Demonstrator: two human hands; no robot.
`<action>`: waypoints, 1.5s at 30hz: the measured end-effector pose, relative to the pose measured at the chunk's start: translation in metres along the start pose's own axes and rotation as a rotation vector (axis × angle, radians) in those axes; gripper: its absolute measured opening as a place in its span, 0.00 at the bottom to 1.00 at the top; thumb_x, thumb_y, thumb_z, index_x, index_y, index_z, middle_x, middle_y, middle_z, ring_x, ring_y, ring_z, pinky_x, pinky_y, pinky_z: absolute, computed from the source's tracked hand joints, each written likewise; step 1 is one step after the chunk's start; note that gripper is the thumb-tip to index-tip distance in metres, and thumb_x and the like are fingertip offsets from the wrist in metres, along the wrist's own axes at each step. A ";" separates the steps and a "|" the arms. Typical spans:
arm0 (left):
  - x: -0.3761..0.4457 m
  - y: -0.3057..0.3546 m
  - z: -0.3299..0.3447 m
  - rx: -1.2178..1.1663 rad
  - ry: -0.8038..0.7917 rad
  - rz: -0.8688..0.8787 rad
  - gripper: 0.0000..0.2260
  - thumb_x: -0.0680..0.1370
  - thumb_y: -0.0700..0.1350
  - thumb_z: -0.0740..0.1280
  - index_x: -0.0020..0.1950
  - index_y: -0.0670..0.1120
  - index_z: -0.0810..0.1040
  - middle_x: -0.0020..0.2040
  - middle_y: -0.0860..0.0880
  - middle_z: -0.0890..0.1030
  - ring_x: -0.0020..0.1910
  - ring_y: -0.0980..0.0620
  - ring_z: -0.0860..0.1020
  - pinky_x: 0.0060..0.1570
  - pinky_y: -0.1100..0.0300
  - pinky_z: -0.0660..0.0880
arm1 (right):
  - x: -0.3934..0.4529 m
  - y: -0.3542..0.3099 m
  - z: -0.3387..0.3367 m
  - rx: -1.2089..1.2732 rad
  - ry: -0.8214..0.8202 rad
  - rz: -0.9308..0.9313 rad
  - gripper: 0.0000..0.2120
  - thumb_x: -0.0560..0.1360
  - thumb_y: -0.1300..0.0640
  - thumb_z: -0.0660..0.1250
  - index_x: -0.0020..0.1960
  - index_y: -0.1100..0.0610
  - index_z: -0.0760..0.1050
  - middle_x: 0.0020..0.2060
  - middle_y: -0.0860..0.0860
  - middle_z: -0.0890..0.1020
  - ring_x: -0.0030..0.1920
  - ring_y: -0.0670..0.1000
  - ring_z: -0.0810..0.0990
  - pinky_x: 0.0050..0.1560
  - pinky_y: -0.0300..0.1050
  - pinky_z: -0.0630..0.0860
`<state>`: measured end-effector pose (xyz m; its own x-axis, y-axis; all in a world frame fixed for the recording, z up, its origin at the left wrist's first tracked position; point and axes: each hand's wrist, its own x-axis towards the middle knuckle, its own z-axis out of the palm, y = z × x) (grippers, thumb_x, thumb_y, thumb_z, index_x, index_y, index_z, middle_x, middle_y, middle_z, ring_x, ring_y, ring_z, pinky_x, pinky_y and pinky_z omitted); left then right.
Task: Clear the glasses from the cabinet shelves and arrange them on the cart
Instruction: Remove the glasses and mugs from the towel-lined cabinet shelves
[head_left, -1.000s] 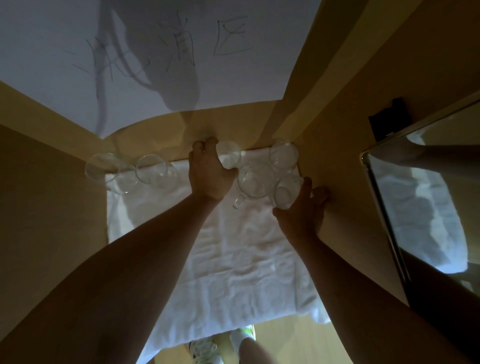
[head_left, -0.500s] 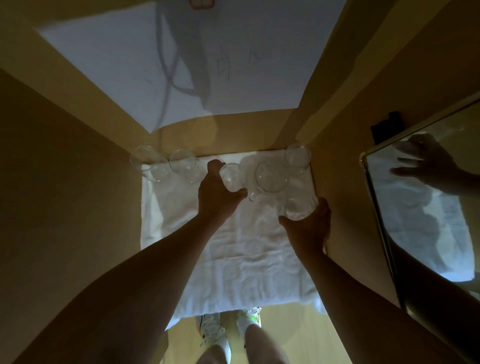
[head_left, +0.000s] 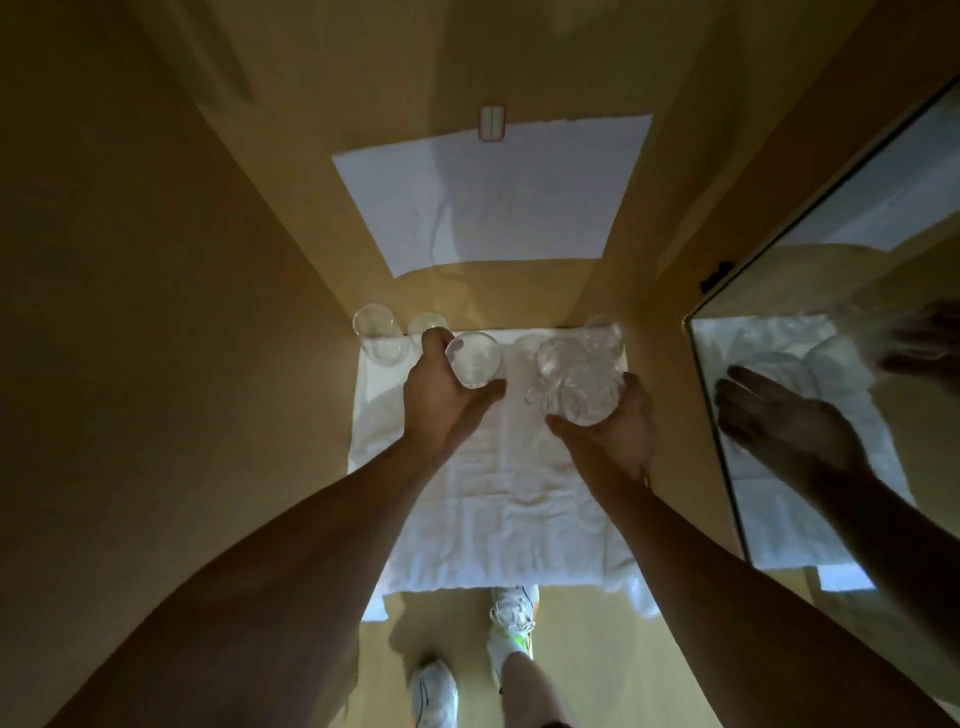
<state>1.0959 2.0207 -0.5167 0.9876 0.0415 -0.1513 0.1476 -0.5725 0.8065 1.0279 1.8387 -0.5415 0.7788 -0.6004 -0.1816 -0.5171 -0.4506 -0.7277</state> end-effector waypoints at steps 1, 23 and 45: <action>-0.006 0.004 -0.008 0.001 0.014 0.016 0.31 0.63 0.52 0.80 0.56 0.52 0.65 0.53 0.57 0.77 0.50 0.49 0.79 0.47 0.57 0.73 | -0.006 -0.006 -0.006 -0.011 0.001 -0.022 0.50 0.56 0.46 0.84 0.72 0.56 0.66 0.65 0.54 0.75 0.63 0.56 0.76 0.62 0.55 0.77; -0.252 0.138 -0.216 -0.260 0.254 0.276 0.32 0.61 0.56 0.76 0.61 0.51 0.70 0.53 0.54 0.78 0.53 0.50 0.79 0.53 0.53 0.76 | -0.271 -0.137 -0.213 0.088 0.151 -0.374 0.45 0.56 0.39 0.81 0.68 0.47 0.65 0.55 0.48 0.79 0.58 0.56 0.79 0.54 0.48 0.76; -0.500 0.284 -0.135 -0.354 0.201 0.525 0.36 0.63 0.70 0.70 0.67 0.56 0.69 0.55 0.58 0.76 0.57 0.55 0.75 0.48 0.65 0.70 | -0.392 -0.019 -0.462 0.226 0.256 -0.455 0.51 0.54 0.32 0.77 0.72 0.36 0.57 0.58 0.44 0.76 0.60 0.49 0.72 0.57 0.48 0.70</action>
<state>0.6508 1.9482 -0.1351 0.9186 0.0019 0.3951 -0.3815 -0.2563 0.8881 0.5681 1.7771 -0.1508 0.7798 -0.5325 0.3291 -0.0386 -0.5656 -0.8237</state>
